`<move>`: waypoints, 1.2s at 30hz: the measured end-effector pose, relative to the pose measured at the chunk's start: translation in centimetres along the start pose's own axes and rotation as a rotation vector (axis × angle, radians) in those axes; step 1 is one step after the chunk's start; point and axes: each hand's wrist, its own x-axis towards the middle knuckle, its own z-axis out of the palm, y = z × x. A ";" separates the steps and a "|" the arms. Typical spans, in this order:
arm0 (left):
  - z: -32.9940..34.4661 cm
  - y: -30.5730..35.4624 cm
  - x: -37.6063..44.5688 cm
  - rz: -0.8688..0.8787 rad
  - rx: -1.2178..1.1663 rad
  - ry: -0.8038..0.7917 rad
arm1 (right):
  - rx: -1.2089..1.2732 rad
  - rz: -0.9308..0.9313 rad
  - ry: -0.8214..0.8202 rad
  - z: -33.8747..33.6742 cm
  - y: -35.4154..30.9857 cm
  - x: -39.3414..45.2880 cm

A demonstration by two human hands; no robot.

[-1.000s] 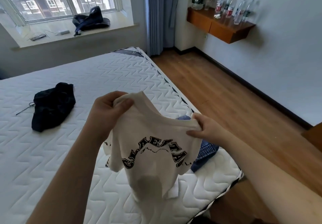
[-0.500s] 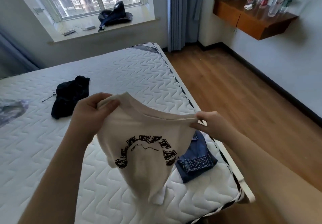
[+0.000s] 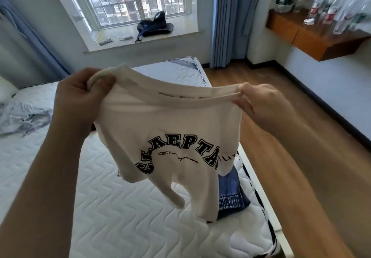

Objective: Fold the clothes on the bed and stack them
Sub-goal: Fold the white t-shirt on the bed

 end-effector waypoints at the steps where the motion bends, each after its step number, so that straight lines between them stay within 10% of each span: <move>1: 0.1 0.4 0.6 0.016 -0.018 0.017 | -0.014 0.007 0.025 -0.6 0.1 0.7; 14: 5.4 2.3 7.0 0.131 -0.102 -0.100 | 0.325 0.364 0.312 -7.0 -0.1 4.5; 25: 11.5 3.4 9.4 0.192 -0.198 -0.251 | 0.092 0.459 0.269 -9.0 3.7 3.3; 36: 19.2 3.9 10.5 0.215 -0.016 -0.364 | 0.405 0.636 0.159 -9.6 11.5 1.6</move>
